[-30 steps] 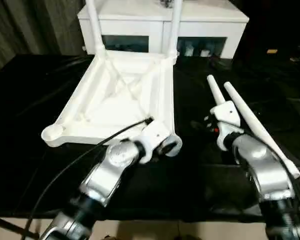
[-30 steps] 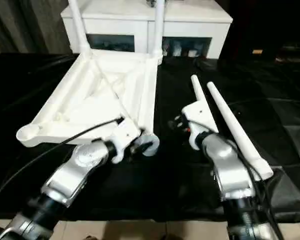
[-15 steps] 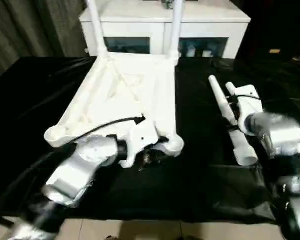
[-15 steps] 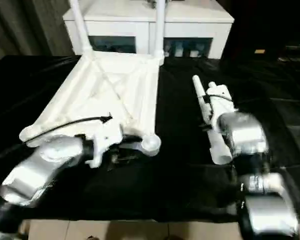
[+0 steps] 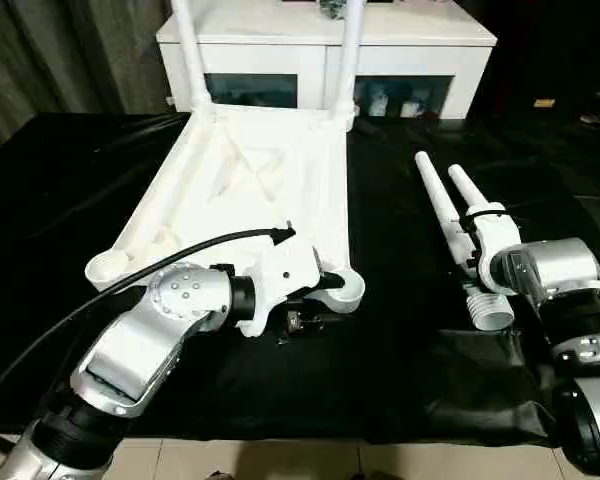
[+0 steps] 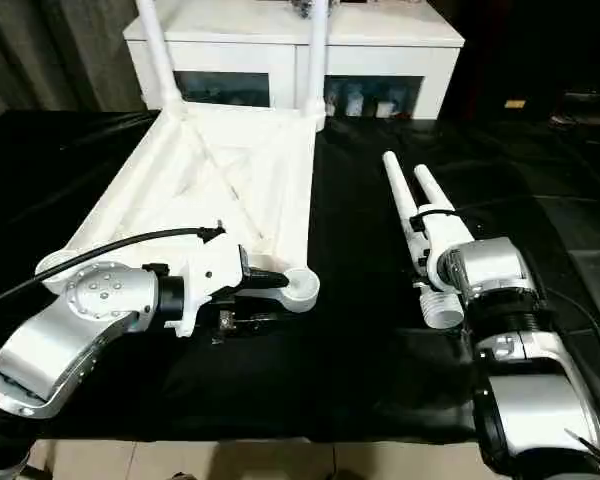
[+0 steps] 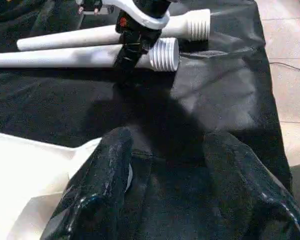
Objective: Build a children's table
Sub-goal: Pick table leg
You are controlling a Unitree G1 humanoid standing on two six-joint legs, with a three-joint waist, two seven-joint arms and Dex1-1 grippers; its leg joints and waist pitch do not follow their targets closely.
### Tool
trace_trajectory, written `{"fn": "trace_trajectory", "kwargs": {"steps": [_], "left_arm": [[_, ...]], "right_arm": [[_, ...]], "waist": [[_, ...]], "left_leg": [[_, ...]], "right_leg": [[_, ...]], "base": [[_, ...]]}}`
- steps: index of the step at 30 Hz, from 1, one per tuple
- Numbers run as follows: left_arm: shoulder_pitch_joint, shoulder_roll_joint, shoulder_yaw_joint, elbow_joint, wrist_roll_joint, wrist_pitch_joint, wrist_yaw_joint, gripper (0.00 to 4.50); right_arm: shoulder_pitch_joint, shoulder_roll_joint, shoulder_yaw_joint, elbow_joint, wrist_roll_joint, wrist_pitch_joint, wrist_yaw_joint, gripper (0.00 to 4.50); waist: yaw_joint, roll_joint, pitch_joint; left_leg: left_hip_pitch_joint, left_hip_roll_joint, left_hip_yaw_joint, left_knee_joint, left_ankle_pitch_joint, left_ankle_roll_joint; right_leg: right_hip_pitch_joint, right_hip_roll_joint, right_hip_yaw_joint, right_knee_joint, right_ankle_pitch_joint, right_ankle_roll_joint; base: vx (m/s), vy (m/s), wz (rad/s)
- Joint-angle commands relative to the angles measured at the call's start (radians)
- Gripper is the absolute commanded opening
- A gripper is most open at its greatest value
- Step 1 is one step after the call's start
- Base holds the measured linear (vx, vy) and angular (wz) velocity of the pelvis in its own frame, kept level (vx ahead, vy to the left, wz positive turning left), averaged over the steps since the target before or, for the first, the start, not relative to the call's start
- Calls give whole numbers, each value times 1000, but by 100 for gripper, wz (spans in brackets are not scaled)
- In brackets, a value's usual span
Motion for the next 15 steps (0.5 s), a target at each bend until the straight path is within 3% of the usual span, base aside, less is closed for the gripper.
{"fn": "trace_trajectory", "kwargs": {"steps": [1,8,15], "left_arm": [[-16,11,14,-22,-12,13,-7,262],[-25,15,11,-24,-17,20,-2,262],[-30,17,18,-14,-7,2,17,262]], "right_arm": [[-12,-1,-11,31,12,10,-2,325],[-26,-2,-30,63,22,1,-10,269],[-25,-7,-94,52,54,10,-51,201]], "waist": [[-1,-16,-64],[-1,-15,-65],[-1,-16,-68]], "left_leg": [[7,2,8,-65,-255,-15],[7,1,8,-64,-259,-16],[6,1,8,-63,-243,-14]], "right_leg": [[47,-24,24,-67,-356,-182],[48,-23,24,-67,-349,-185],[50,-22,23,-64,-329,-189]], "base": [[0,0,0],[0,0,0],[0,0,0]]}}
